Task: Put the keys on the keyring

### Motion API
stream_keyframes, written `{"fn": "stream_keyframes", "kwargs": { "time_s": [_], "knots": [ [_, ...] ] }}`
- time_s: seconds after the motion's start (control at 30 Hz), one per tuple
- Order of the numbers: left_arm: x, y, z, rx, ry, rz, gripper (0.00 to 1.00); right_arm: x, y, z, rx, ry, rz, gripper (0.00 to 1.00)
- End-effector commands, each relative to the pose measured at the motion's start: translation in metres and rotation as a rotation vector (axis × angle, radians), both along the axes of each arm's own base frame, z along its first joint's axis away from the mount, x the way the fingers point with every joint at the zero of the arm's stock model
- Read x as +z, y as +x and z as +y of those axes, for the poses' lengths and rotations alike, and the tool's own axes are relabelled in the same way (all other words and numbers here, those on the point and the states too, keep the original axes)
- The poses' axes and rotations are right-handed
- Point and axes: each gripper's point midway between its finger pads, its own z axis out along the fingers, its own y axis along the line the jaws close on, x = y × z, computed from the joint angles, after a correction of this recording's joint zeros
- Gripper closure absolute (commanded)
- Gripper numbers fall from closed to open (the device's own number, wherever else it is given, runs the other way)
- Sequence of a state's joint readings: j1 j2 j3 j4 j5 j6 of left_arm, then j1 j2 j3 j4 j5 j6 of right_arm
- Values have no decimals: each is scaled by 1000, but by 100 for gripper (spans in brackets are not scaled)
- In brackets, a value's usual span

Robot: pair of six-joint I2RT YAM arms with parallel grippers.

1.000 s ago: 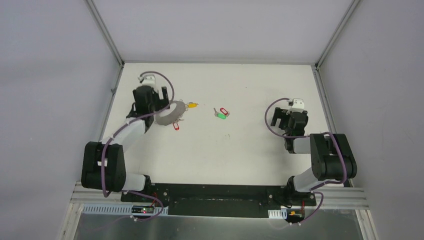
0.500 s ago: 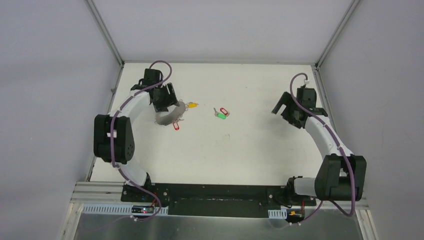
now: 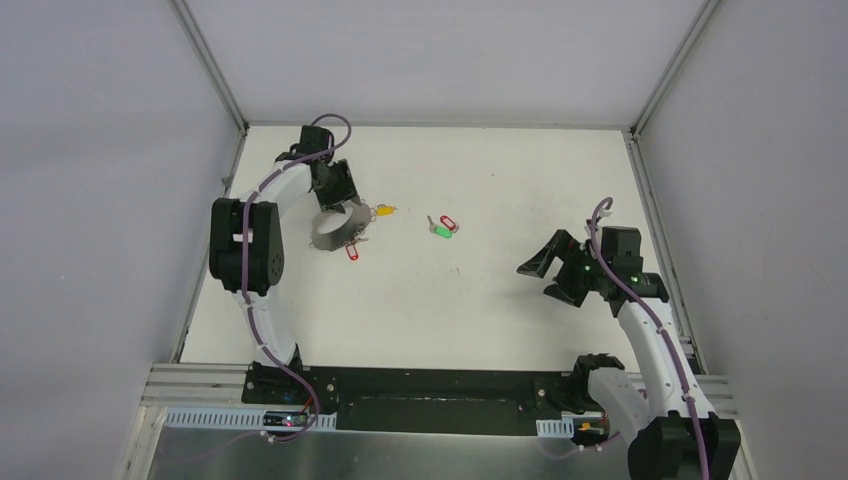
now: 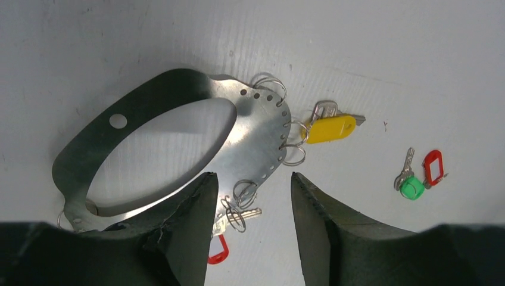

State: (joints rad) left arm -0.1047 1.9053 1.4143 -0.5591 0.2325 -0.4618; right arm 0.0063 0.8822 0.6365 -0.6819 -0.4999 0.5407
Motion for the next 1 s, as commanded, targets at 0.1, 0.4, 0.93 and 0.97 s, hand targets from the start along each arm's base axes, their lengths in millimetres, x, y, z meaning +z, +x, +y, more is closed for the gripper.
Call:
{"fn": "stream_keyframes", "kwargs": {
  "time_s": [0.1, 0.4, 0.93, 0.97],
  "knots": [
    [-19, 22, 6, 2, 39, 7, 50, 19, -19, 16, 117, 83, -8, 0],
    [-33, 15, 4, -34, 32, 38, 44, 29, -23, 24, 186, 127, -34, 0],
    [-49, -79, -29, -69, -147, 221, 46, 41, -16, 31, 231, 170, -54, 0],
    [-51, -87, -33, -69, -154, 235, 46, 42, -15, 32, 232, 171, -56, 0]
  ]
}}
